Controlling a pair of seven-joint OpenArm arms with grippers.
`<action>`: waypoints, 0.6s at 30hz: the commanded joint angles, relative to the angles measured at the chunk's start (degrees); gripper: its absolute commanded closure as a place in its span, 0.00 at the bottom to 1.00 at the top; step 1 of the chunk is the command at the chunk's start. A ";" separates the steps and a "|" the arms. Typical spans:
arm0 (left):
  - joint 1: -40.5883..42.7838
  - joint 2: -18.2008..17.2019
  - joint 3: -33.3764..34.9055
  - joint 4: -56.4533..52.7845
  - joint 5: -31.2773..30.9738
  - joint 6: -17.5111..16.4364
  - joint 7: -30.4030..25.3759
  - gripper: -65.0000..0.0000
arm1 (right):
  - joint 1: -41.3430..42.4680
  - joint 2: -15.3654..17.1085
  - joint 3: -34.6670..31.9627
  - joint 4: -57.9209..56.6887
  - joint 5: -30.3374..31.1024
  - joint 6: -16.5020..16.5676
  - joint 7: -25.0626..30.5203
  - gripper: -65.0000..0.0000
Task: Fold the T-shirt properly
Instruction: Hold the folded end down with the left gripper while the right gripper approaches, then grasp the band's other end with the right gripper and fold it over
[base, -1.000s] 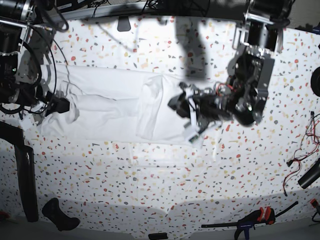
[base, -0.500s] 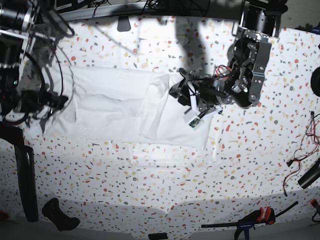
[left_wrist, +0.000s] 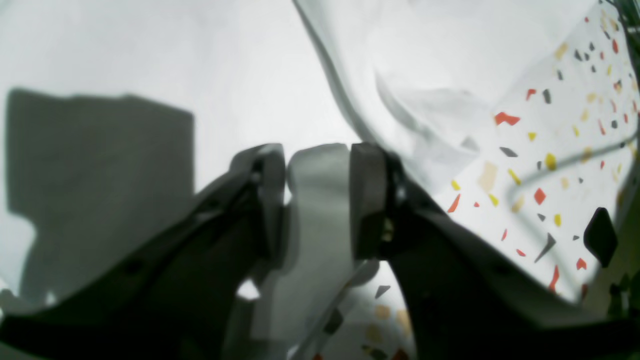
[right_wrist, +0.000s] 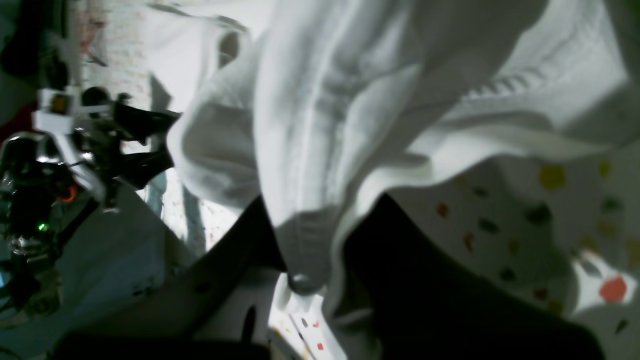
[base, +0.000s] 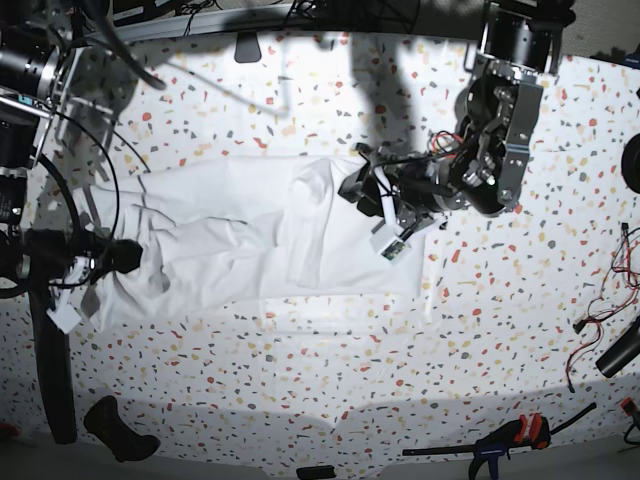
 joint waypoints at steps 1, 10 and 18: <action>-1.46 0.09 -0.26 2.67 -0.74 0.61 -1.16 0.73 | 1.81 1.29 0.39 1.77 1.79 0.25 1.03 1.00; -1.79 -3.78 -0.26 21.24 0.66 0.63 8.48 0.73 | 1.81 1.27 0.39 2.97 1.77 0.25 1.03 1.00; 1.51 -12.96 -0.24 18.43 13.35 14.82 -5.73 0.73 | 1.81 0.57 0.39 2.97 1.79 0.25 1.03 1.00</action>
